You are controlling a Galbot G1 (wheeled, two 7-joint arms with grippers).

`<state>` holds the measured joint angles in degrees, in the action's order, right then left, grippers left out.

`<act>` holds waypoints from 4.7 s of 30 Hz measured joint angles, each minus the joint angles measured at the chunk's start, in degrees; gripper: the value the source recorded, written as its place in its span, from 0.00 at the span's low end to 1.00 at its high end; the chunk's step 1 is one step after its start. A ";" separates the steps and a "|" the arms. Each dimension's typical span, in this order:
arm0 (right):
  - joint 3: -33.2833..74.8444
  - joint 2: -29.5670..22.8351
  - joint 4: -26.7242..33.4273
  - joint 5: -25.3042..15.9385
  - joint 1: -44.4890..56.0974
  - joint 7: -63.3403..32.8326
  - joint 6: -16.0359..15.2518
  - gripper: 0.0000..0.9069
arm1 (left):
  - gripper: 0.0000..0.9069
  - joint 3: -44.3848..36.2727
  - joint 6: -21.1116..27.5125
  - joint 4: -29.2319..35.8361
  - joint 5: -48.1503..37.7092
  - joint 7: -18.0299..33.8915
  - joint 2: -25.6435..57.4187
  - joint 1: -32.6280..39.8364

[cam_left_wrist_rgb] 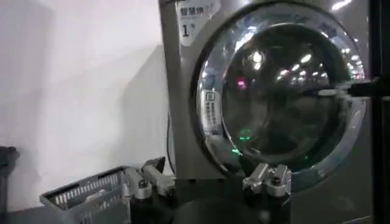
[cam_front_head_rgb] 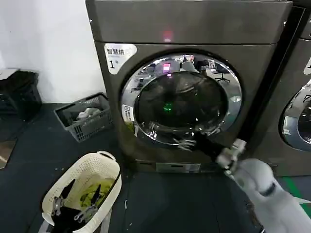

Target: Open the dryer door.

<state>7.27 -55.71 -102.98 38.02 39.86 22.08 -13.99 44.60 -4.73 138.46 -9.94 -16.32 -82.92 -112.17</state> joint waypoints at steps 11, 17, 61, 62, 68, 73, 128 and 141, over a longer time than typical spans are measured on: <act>-6.16 -4.56 8.36 -4.03 -8.04 3.08 2.01 1.00 | 1.00 -0.31 0.24 -0.29 -0.26 0.00 -0.11 0.68; -8.89 -7.68 12.45 -4.56 -12.04 4.62 2.73 1.00 | 1.00 -0.66 -0.09 -1.27 1.85 -0.38 0.17 0.69; -13.11 -14.71 24.34 -3.95 -17.81 18.33 2.77 1.00 | 1.00 2.75 10.73 -4.48 -8.62 -0.49 6.52 8.71; -13.10 -14.44 24.10 -4.18 -17.70 19.11 2.79 1.00 | 1.00 3.11 11.10 -5.07 -9.67 -1.33 7.04 9.63; -11.75 -12.09 21.45 -4.46 -16.14 23.99 2.78 1.00 | 1.00 5.19 12.21 -9.95 -16.80 -6.65 11.75 16.02; -10.84 -9.44 18.18 -4.34 -14.56 29.92 2.06 1.00 | 1.00 5.25 12.85 -14.62 -21.07 -8.32 15.82 20.57; 52.68 2.34 2.74 2.95 33.56 61.63 8.44 1.00 | 1.00 -33.52 11.96 -36.64 -35.62 -17.54 29.22 61.95; 75.30 -4.79 8.99 1.61 38.02 49.91 8.39 1.00 | 1.00 -41.80 12.76 -32.49 -40.43 -19.01 32.74 66.57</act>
<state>82.57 -60.49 -93.99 39.63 77.87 71.99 -5.61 2.80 8.03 105.97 -50.37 -35.33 -50.18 -45.60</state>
